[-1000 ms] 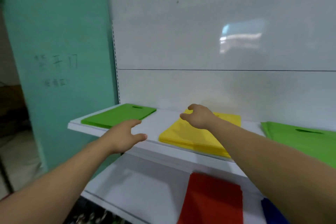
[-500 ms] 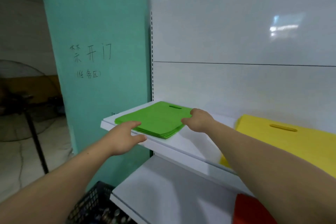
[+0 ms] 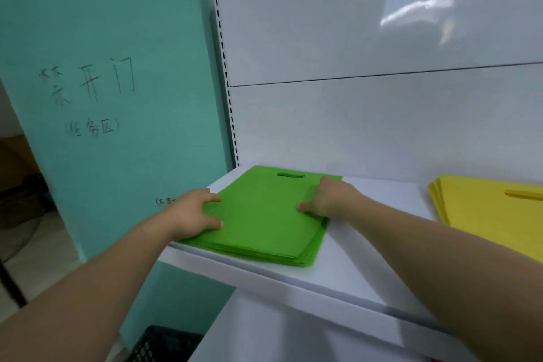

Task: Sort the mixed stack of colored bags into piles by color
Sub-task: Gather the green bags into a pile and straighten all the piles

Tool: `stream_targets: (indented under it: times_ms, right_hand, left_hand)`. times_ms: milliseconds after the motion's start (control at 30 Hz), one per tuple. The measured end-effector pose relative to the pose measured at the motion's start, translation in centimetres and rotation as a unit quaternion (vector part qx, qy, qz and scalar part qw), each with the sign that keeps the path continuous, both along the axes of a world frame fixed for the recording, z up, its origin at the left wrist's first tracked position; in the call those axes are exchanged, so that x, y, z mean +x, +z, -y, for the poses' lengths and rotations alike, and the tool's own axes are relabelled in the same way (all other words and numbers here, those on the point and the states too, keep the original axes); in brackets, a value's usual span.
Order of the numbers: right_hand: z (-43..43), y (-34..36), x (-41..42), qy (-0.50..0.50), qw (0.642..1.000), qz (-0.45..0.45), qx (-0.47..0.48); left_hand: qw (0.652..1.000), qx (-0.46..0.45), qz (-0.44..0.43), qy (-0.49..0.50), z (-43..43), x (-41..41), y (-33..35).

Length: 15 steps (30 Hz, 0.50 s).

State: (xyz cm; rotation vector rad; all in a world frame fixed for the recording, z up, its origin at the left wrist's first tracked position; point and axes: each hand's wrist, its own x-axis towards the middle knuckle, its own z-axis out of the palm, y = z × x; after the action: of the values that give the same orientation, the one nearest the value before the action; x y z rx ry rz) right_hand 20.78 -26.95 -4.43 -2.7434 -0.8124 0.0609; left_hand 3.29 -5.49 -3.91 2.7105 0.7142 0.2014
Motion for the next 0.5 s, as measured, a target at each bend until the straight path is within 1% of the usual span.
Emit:
stream_targets:
  times_ms: [100, 133, 200, 300, 433, 500]
  right_hand:
    - [-0.3, 0.2, -0.3, -0.050, 0.998, -0.026, 0.024]
    - [-0.5, 0.1, -0.3, -0.071, 0.996, -0.037, 0.038]
    - [-0.9, -0.4, -0.6, -0.106, 0.991, -0.035, 0.075]
    - [-1.3, -1.2, -1.9, -0.142, 0.983, 0.006, 0.115]
    - [-1.4, -1.7, -3.3, -0.152, 0.977, 0.072, 0.127]
    - [-1.3, -1.7, -3.6, -0.139, 0.969, 0.104, 0.177]
  left_hand:
    - [0.997, -0.048, -0.034, -0.059, -2.3, 0.9, -0.8]
    - [0.995, -0.060, -0.030, -0.077, -2.7, 1.1, -1.3]
    - [0.993, -0.068, 0.006, -0.098, -3.5, 1.6, -2.2]
    - [0.991, -0.046, 0.044, -0.117, -4.4, 2.2, -3.0]
    - [0.989, -0.064, 0.058, -0.119, -4.7, 2.3, -3.3]
    - [0.989, -0.064, 0.054, -0.123, -4.8, 2.4, -3.5]
